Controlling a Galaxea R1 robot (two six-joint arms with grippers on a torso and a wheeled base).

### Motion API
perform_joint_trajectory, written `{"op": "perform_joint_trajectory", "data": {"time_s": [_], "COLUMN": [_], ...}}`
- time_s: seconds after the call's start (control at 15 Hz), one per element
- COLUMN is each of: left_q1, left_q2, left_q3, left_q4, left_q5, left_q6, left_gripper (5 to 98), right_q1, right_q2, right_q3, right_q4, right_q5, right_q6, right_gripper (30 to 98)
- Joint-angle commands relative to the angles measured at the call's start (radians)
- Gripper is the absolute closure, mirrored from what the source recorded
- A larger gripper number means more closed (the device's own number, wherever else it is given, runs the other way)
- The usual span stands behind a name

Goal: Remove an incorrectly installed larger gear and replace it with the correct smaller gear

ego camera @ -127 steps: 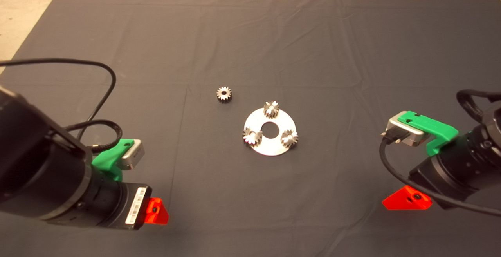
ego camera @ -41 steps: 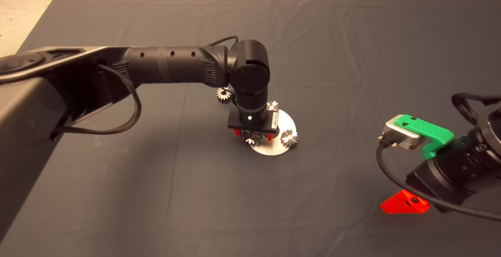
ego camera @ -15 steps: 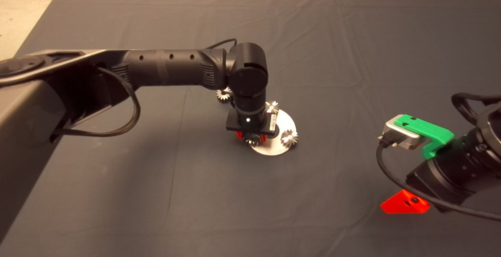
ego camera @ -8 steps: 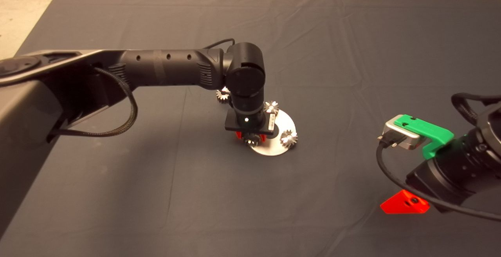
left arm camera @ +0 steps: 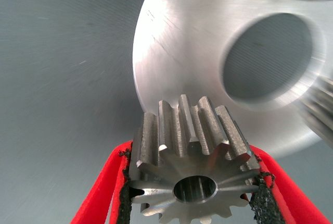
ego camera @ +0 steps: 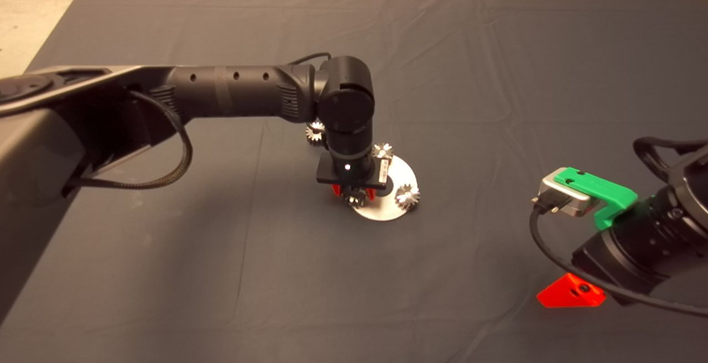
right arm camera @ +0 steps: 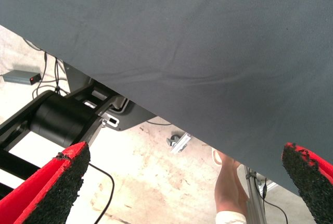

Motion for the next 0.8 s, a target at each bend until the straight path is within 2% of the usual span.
{"op": "perform_joint_trajectory", "data": {"time_s": [0.0, 0.27, 0.33, 0.4, 0.47, 0.53, 0.6, 0.73], "left_q1": [-0.073, -0.093, -0.093, -0.094, -0.094, -0.094, -0.094, -0.093], "left_q2": [0.002, -0.006, -0.007, -0.007, -0.007, -0.010, -0.026, -0.123], "left_q3": [0.033, 0.063, 0.073, 0.074, 0.074, 0.076, 0.096, 0.177], "left_q4": [-0.041, -0.043, -0.043, -0.043, -0.043, -0.040, -0.040, -0.040], "left_q5": [0.017, 0.018, 0.031, 0.066, 0.115, 0.148, 0.153, 0.138], "left_q6": [-0.010, -0.027, -0.030, -0.031, -0.034, -0.034, -0.037, -0.080], "left_gripper": [59.0, 59.0, 59.1, 59.1, 59.1, 59.1, 59.1, 59.2], "right_q1": [0.017, 0.017, 0.017, 0.017, 0.017, 0.016, 0.017, 0.017], "right_q2": [0.003, 0.003, 0.003, 0.003, 0.003, 0.003, 0.003, 0.003], "right_q3": [0.005, 0.005, 0.005, 0.005, 0.005, 0.005, 0.005, 0.005], "right_q4": [0.034, 0.032, 0.032, 0.032, 0.032, 0.032, 0.031, 0.031], "right_q5": [0.002, -0.001, -0.001, -0.001, -0.003, -0.003, -0.003, -0.003], "right_q6": [0.001, 0.001, 0.001, 0.001, 0.001, 0.001, 0.001, 0.001], "right_gripper": [30.8, 30.8, 30.8, 30.8, 30.8, 30.8, 30.8, 30.8]}}
